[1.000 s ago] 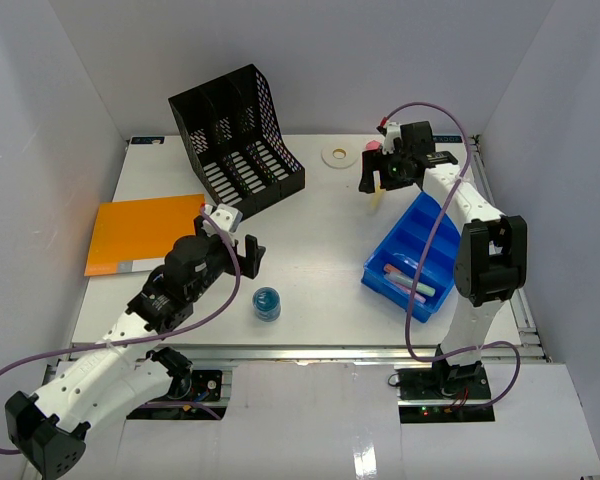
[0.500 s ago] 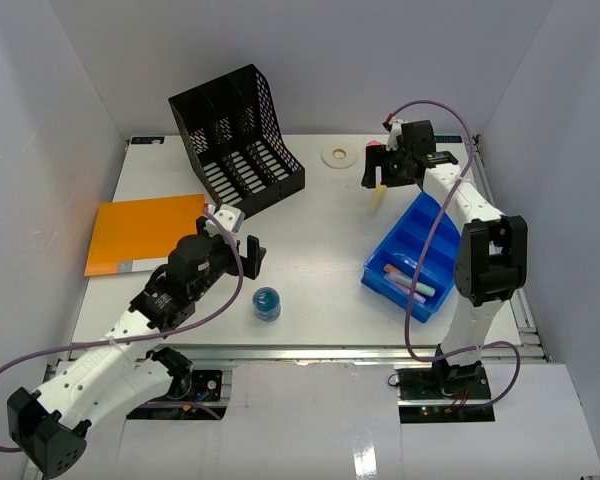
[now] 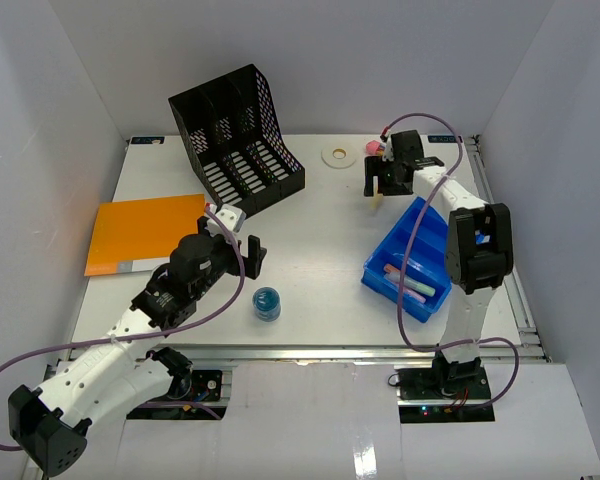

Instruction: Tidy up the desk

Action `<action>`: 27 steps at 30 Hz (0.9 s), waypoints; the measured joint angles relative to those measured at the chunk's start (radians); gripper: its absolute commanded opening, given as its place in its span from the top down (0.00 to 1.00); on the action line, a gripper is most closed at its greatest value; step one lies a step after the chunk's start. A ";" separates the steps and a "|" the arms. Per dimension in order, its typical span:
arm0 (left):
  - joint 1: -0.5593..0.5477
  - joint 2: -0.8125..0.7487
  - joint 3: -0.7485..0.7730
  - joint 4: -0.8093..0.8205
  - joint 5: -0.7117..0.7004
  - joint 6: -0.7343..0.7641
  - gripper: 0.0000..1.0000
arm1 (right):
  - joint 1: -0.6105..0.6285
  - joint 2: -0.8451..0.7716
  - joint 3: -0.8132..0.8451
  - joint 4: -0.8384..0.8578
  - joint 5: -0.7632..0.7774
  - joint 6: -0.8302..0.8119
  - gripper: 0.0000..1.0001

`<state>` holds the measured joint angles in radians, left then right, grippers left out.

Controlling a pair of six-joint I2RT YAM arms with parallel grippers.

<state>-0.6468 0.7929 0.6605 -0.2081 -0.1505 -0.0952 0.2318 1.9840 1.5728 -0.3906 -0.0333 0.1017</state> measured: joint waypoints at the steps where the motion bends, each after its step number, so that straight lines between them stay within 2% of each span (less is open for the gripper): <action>1: 0.000 0.000 0.000 0.000 0.000 0.000 0.02 | 0.004 0.018 0.008 -0.002 0.015 0.000 0.18; 12: 0.000 0.000 0.000 0.000 0.000 0.000 0.02 | 0.034 0.162 0.055 -0.010 0.135 -0.003 0.19; 27: 0.002 0.000 0.000 0.006 -0.009 0.002 0.02 | 0.046 0.217 0.160 -0.001 0.175 0.001 0.20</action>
<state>-0.6449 0.7929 0.6605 -0.2025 -0.1591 -0.0937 0.2783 2.2010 1.7329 -0.3915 0.1417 0.1025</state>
